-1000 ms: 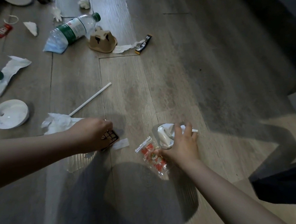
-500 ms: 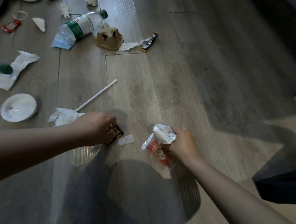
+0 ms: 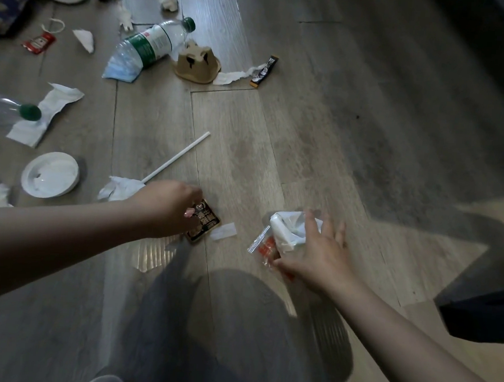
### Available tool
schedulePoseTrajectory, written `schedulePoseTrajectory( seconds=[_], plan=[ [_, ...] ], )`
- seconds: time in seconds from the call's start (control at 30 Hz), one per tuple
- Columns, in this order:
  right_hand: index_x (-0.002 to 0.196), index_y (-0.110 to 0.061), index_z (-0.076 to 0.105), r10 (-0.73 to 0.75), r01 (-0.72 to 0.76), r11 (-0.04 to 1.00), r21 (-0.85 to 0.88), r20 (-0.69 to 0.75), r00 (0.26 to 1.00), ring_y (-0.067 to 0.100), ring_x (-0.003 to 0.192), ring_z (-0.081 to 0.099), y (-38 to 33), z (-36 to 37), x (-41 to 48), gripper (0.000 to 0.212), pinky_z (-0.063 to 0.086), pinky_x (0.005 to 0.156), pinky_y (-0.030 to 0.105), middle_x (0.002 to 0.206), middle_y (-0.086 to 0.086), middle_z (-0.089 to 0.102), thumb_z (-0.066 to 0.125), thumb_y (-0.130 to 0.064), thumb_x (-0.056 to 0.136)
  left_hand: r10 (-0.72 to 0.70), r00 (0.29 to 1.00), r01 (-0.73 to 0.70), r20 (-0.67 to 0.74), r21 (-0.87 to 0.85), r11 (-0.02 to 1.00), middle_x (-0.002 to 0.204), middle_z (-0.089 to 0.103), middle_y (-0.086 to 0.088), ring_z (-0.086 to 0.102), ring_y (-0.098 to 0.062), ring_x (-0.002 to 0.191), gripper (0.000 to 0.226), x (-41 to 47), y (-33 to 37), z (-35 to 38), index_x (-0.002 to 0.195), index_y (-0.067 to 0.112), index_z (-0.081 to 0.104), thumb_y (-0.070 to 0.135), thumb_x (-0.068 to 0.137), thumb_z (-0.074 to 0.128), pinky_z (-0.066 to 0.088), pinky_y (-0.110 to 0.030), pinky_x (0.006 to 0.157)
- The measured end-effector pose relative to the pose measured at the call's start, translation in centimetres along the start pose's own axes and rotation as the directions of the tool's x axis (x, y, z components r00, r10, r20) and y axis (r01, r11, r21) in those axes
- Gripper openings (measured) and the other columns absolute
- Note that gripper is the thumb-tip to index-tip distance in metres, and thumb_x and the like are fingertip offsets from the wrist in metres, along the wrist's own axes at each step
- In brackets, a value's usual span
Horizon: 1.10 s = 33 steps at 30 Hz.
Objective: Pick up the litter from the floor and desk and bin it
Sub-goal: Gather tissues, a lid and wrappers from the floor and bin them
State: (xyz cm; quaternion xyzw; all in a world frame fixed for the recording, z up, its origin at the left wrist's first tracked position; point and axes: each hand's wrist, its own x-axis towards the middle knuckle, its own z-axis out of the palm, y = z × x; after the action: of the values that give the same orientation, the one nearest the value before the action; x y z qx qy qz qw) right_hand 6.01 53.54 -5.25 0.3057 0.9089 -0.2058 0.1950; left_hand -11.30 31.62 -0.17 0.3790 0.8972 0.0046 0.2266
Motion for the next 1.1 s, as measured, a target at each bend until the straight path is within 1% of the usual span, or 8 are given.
schedulePoseTrajectory(
  seconds=[0.1,0.2,0.37,0.47,0.6,0.77,0.97,1.1],
  plan=[
    [0.149,-0.038,-0.015,-0.154,0.155,0.983,-0.102,0.017,0.988,0.034,0.137,-0.038,0.2,0.9,-0.7,0.129,0.001,0.113,0.063,0.156,0.002,-0.030,0.071,-0.072,0.060,0.000,1.000,0.000,-0.012,0.009,1.000,0.105,0.066,-0.001,0.062,-0.021,0.092,0.029,-0.1,0.1,-0.1,0.110,0.017,0.062,0.032,0.086,0.061,0.052,-0.037,0.076],
    [0.145,-0.047,-0.020,-0.190,0.194,0.980,-0.044,0.088,0.978,0.032,0.135,-0.041,0.4,1.9,-1.1,0.126,0.008,0.114,0.064,0.154,-0.001,-0.034,0.069,-0.073,0.060,0.001,1.000,-0.001,-0.021,-0.001,1.000,0.106,0.066,-0.002,0.061,-0.021,0.094,0.029,-0.2,0.0,-0.1,0.112,0.017,0.062,0.031,0.086,0.061,0.051,-0.034,0.075],
    [0.144,-0.049,-0.018,-0.186,0.184,0.974,-0.133,-0.004,0.982,0.037,0.146,-0.008,0.7,2.9,-0.7,0.113,0.023,0.111,0.058,0.159,0.002,-0.018,0.060,-0.076,0.068,0.003,1.000,-0.003,-0.007,-0.005,1.000,0.105,0.066,-0.002,0.061,-0.021,0.092,0.029,0.0,-0.1,0.1,0.112,0.017,0.062,0.031,0.086,0.061,0.050,-0.033,0.074],
    [0.150,-0.043,-0.002,-0.230,0.212,0.963,-0.166,-0.096,0.968,0.034,0.141,0.013,0.8,3.0,-0.3,0.101,0.030,0.109,0.050,0.158,0.007,0.005,0.055,-0.075,0.073,-0.006,1.000,0.006,0.001,-0.001,1.000,0.104,0.066,-0.002,0.060,-0.020,0.090,0.029,0.1,-0.3,0.3,0.112,0.018,0.061,0.032,0.087,0.061,0.051,-0.034,0.074],
    [0.149,-0.035,0.023,-0.262,0.251,0.964,-0.086,-0.169,0.950,0.027,0.125,0.033,0.8,3.2,0.1,0.084,0.043,0.098,0.038,0.141,0.009,0.029,0.059,-0.063,0.079,-0.024,1.000,0.024,0.015,-0.015,1.000,0.104,0.066,-0.003,0.062,-0.023,0.092,0.030,0.1,-0.7,0.5,0.111,0.017,0.062,0.032,0.085,0.063,0.053,-0.036,0.076],
    [0.138,-0.029,0.041,-0.258,0.262,0.965,-0.008,-0.198,0.945,0.025,0.111,0.044,0.3,3.3,0.2,0.060,0.047,0.085,0.034,0.122,0.007,0.039,0.053,-0.058,0.087,-0.034,0.999,0.035,0.034,-0.033,0.999,0.103,0.066,-0.003,0.061,-0.021,0.091,0.029,0.1,-1.3,0.7,0.109,0.018,0.063,0.035,0.086,0.064,0.051,-0.031,0.073],
    [0.132,-0.023,0.048,-0.269,0.282,0.959,0.037,-0.203,0.942,0.024,0.102,0.050,0.4,3.2,0.5,0.055,0.048,0.078,0.032,0.115,0.006,0.043,0.060,-0.049,0.086,-0.076,0.997,0.078,0.023,-0.078,0.994,0.103,0.067,-0.003,0.058,-0.017,0.087,0.030,0.0,-2.3,1.3,0.107,0.017,0.063,0.039,0.087,0.062,0.043,-0.027,0.066],
    [0.130,-0.027,0.049,-0.234,0.266,0.953,0.148,-0.198,0.952,0.021,0.100,0.052,0.6,2.6,0.6,0.051,0.047,0.078,0.028,0.111,0.001,0.043,0.064,-0.047,0.086,-0.095,0.995,0.096,0.020,-0.090,0.991,0.104,0.067,-0.001,0.060,-0.017,0.090,0.032,-0.2,-2.8,1.2,0.108,0.019,0.063,0.042,0.086,0.063,0.048,-0.030,0.070]
  ],
)
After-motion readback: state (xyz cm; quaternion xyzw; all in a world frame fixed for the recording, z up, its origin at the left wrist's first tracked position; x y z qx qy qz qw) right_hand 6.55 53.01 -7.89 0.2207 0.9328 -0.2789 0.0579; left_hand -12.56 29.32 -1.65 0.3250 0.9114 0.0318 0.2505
